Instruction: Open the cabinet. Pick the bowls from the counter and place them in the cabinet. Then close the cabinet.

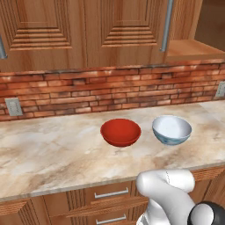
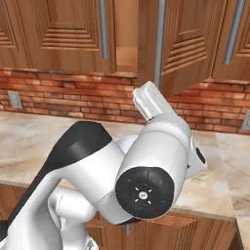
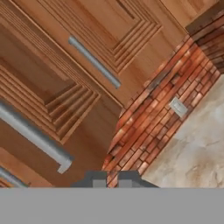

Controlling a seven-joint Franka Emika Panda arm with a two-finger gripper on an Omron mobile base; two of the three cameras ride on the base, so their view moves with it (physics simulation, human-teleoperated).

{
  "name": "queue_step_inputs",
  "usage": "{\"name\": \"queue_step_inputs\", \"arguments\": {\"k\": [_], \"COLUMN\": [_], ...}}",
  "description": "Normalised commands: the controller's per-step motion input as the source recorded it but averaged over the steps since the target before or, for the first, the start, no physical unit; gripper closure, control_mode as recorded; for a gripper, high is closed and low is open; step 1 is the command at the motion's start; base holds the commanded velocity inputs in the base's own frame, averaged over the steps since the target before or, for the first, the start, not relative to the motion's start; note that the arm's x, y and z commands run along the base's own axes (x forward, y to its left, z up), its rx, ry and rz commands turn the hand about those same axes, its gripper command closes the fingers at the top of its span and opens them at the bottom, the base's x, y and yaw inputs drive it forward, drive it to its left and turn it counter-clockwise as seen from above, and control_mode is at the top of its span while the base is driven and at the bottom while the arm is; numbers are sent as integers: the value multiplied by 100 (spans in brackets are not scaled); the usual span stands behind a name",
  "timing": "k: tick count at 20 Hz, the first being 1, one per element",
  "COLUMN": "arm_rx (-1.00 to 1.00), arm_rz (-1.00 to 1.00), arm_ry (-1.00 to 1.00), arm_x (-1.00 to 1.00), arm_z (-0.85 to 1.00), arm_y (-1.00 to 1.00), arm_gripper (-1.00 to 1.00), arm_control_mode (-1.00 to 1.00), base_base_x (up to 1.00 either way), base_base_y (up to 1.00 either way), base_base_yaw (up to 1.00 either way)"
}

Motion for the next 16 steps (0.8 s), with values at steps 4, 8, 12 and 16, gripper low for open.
{"name": "queue_step_inputs", "arguments": {"k": [4,8,12,16], "arm_rx": [0,-14,-4,1], "arm_rz": [2,0,0,-1], "arm_ry": [0,-19,-20,-20], "arm_x": [-23,-32,0,0], "arm_z": [-2,12,23,21], "arm_y": [21,100,100,99], "arm_gripper": [-100,-100,-100,-100], "arm_control_mode": [-100,-100,-100,-100], "base_base_x": [0,0,0,0], "base_base_y": [0,0,0,0], "base_base_yaw": [0,0,0,0]}}
